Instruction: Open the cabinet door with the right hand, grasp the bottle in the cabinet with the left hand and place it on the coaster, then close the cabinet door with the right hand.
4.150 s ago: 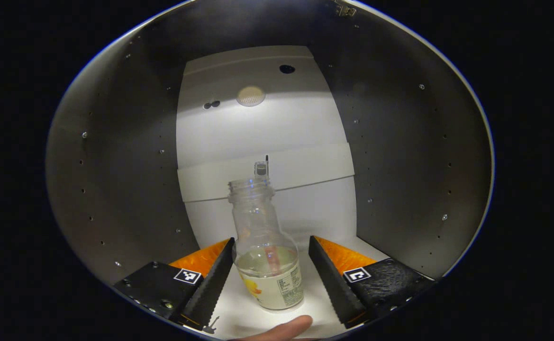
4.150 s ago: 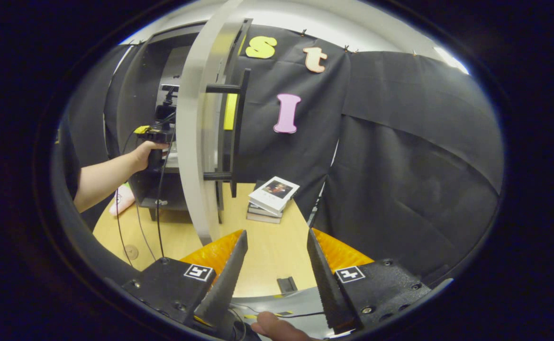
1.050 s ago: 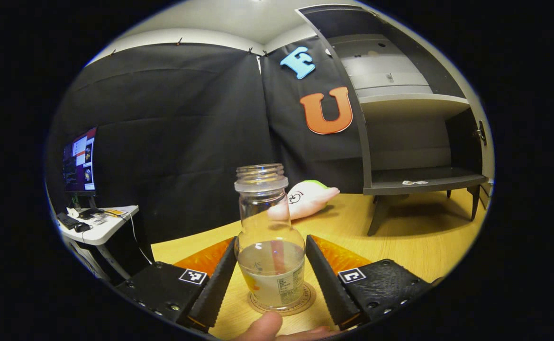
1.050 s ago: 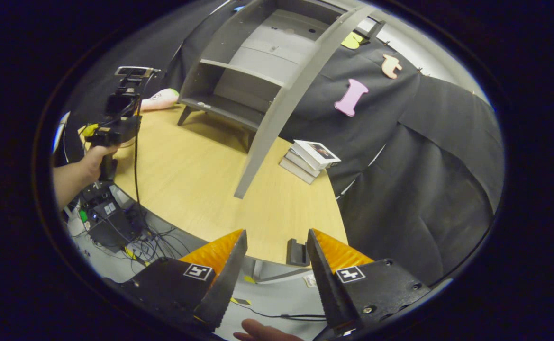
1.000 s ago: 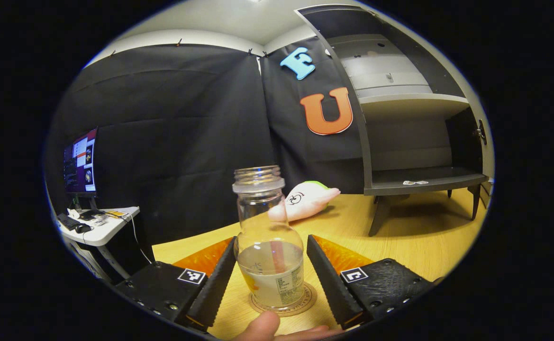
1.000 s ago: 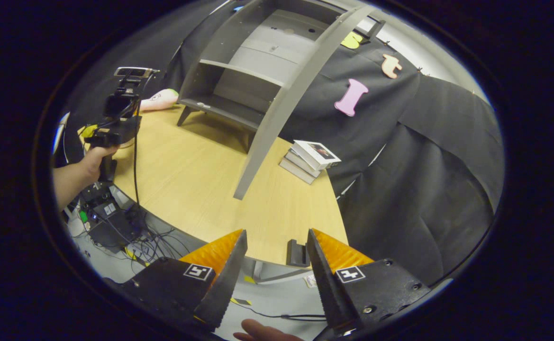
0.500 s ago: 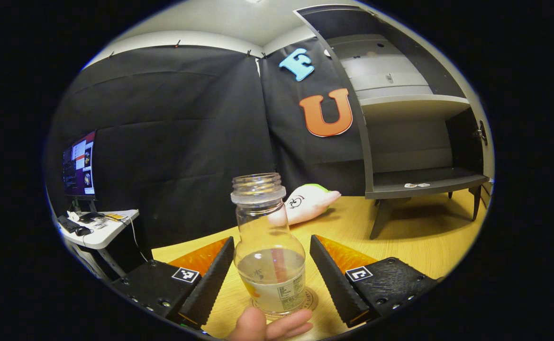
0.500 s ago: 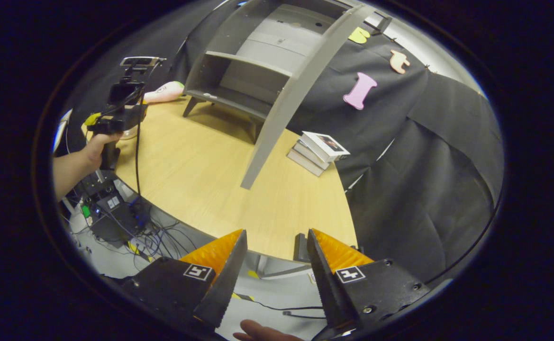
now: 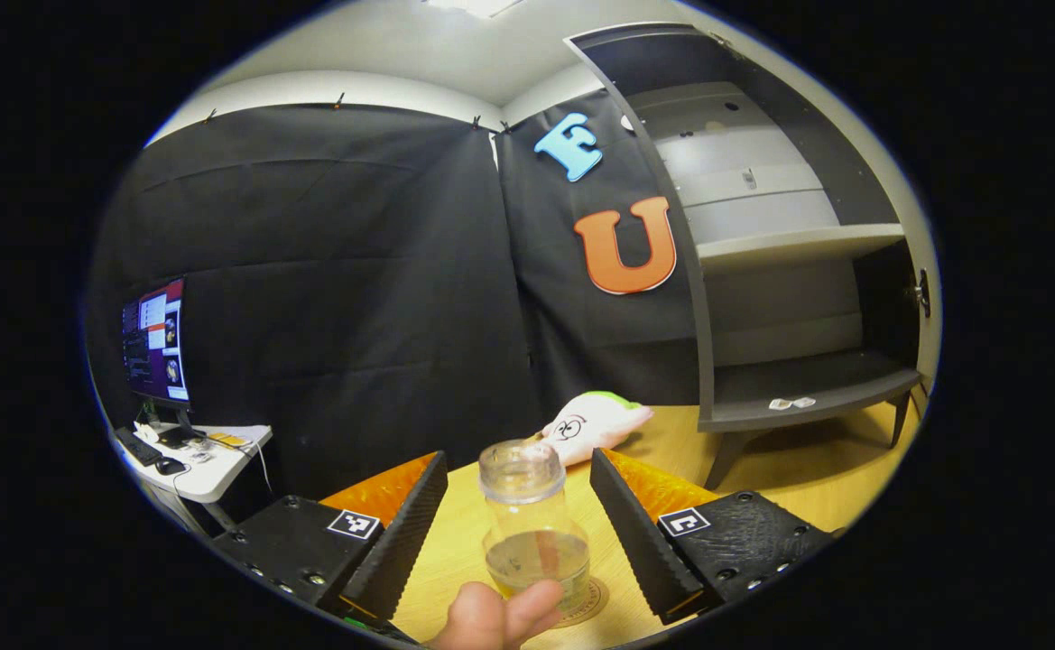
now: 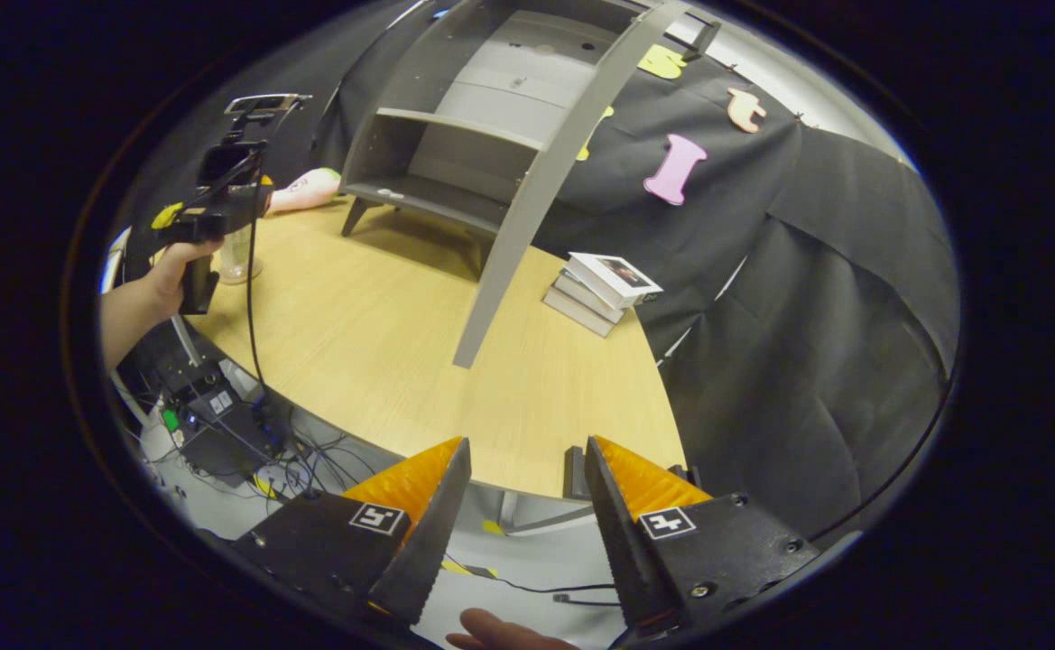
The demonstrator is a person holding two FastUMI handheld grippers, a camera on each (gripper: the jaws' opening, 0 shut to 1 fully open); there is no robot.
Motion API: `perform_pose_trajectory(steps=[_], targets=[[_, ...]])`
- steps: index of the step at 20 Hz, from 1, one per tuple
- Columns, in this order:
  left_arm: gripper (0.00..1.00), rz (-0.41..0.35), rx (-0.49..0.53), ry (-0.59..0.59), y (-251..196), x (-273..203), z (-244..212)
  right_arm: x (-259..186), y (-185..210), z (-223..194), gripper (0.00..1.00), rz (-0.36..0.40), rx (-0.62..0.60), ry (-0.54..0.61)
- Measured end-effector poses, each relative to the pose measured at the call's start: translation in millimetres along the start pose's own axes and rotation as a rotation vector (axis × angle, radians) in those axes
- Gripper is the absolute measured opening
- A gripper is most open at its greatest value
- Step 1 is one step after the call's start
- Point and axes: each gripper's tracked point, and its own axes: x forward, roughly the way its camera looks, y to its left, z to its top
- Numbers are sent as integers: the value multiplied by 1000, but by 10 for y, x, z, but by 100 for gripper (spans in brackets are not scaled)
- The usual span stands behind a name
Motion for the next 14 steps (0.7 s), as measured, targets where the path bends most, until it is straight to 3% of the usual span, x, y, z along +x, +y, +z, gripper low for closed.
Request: perform_pose_trajectory(steps=[4,7,12,14], targets=[[96,-32,20,-42,69,-107,571,-12,-180,149,80,-56,93,-20],[96,-106,29,-68,32,-216,1033,-19,-425,426,80,-120,160,-81],[96,-203,47,-167,22,-453,2035,38,-1196,932,80,-270,266,-178],[96,-256,42,-163,-57,-486,2317,104,-1417,1157,80,-294,328,-192]])
